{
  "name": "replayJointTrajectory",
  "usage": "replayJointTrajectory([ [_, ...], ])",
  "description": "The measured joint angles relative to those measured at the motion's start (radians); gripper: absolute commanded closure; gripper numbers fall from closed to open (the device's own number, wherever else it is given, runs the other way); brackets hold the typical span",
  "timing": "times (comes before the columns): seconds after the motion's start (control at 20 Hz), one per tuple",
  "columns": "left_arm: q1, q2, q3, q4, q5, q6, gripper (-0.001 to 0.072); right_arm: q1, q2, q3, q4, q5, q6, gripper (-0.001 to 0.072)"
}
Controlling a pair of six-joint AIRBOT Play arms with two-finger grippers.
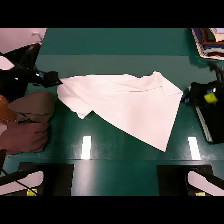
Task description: Fold the shirts.
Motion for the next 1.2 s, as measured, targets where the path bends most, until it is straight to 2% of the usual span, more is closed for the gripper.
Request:
replayJointTrajectory([
  [0.15,0.012,0.045,0.006,0.004,-0.034,0.010,0.0677,-0.062,0.090,-0.211,-0.012,0.004,0.009,0.0175],
  [0.2,0.015,0.053,0.006,0.003,-0.042,0.011,0.0677,-0.082,0.118,-0.285,-0.014,0.003,0.016,0.0216],
  [0.4,0.019,0.068,0.006,0.002,-0.054,0.014,0.0677,-0.095,0.199,-0.520,-0.010,-0.021,0.058,0.0223],
  [0.55,0.020,0.071,0.006,0.000,-0.057,0.014,0.0677,-0.014,0.234,-0.636,0.035,-0.073,0.098,0.0223],
  [0.65,0.020,0.072,0.006,0.000,-0.058,0.015,0.0677,0.071,0.230,-0.681,0.062,-0.121,0.135,0.0275],
  [0.75,0.020,0.072,0.006,-0.002,-0.059,0.016,0.0677,0.161,0.204,-0.697,0.080,-0.167,0.172,0.0277],
  [0.85,0.020,0.072,0.006,-0.002,-0.059,0.016,0.0677,0.241,0.169,-0.690,0.100,-0.205,0.200,0.0310],
  [1.0,0.020,0.072,0.006,-0.002,-0.059,0.016,0.0677,0.313,0.114,-0.650,0.097,-0.272,0.222,0.0570],
  [1.05,0.020,0.072,0.006,-0.001,-0.059,0.016,0.0677,0.328,0.097,-0.635,0.094,-0.296,0.224,0.0681],
  [1.2,0.020,0.075,0.006,0.000,-0.059,0.016,0.0678,0.348,0.068,-0.586,0.084,-0.327,0.222,0.0699],
])
